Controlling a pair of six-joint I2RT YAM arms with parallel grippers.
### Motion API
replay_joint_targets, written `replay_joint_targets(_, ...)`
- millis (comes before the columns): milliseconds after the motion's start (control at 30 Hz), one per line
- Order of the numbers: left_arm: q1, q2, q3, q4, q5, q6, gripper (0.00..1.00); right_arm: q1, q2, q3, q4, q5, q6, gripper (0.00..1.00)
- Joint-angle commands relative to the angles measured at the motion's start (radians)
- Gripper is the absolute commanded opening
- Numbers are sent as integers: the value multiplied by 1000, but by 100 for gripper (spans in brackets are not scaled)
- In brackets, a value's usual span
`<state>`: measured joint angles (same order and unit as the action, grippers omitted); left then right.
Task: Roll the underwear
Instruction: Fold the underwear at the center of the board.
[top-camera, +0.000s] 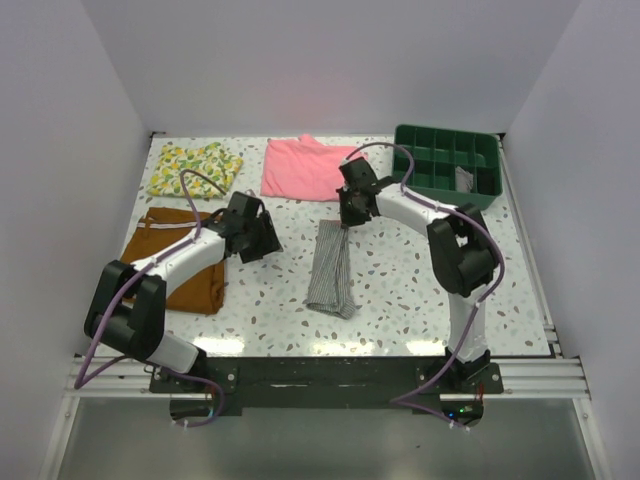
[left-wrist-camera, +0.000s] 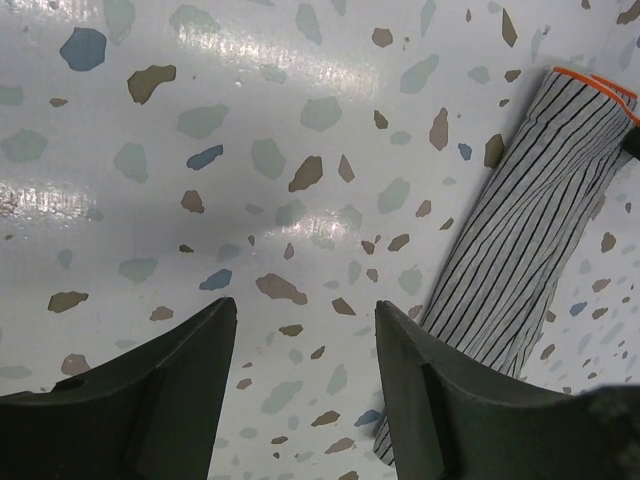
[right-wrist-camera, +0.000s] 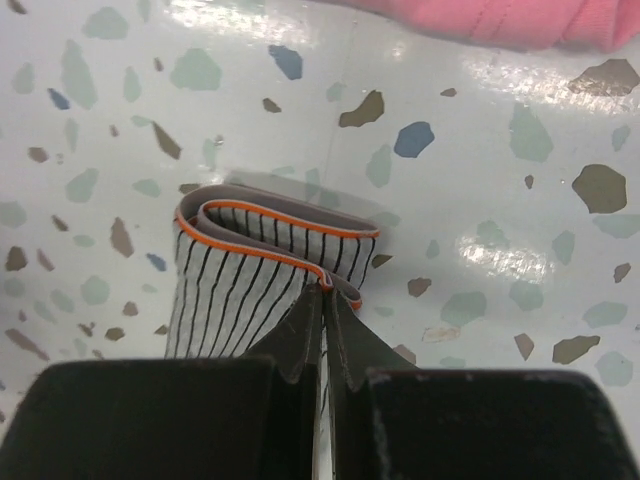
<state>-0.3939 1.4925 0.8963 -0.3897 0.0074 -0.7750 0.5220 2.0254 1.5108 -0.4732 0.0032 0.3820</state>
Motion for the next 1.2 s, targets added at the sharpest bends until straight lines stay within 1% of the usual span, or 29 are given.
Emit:
replay_joint_targets(0,-2,-3,-13,35,12,-9,62,-11,50,11,38,73,-8,0)
replay_joint_targets(67,0,-5,-13,34,13,-7,62,-11,65,-1,45,112,3,0)
replay_joint_targets(233,0,-6,-19,35,11,-3,62,-19,91,-23,87,98,9,0)
replay_joint_targets(300,0,-6,-23,34,9,-4,62,-17,101,-20,79,84,6,1)
replay_joint_targets(367,-2,-8,-30,38,11,-4,62,-19,96,-30,81,81,8,6)
replay_joint_targets(400,-2,-11,-31,40,12,-4,62,-20,87,-43,99,74,11,10)
replay_joint_targets(433,-2,-12,-33,41,14,-4,62,-20,66,-52,108,69,12,19)
replay_joint_targets(467,-2,-14,-36,45,16,-6,62,-22,52,-67,116,64,17,22)
replay_joint_targets(500,0,-17,-36,46,16,-4,62,-22,39,-73,128,57,17,28)
replay_joint_targets(600,-2,-24,-33,51,14,0,62,-25,-22,-93,151,46,20,42)
replay_joint_targets(700,-2,-29,-19,43,6,11,62,-25,-85,-95,140,73,17,46)
replay_joint_targets(800,0,-32,-7,34,-4,17,62,-24,-155,-107,117,98,11,47)
replay_joint_targets(867,0,-35,0,28,-6,17,62,-25,-224,-153,122,71,18,48)
replay_joint_targets(900,0,-37,-2,28,-6,17,62,-25,-244,-170,128,57,20,50)
replay_joint_targets(933,0,-38,-2,28,-4,17,62,-25,-269,-202,127,46,24,51)
replay_joint_targets(1067,-2,-38,-4,29,-6,14,62,-19,-343,-280,111,-112,69,50)
replay_joint_targets(1100,-2,-38,-4,29,-4,16,62,-17,-370,-302,123,-193,84,48)
replay_joint_targets(1167,0,-38,0,28,-4,17,62,-7,-395,-372,131,-259,136,45)
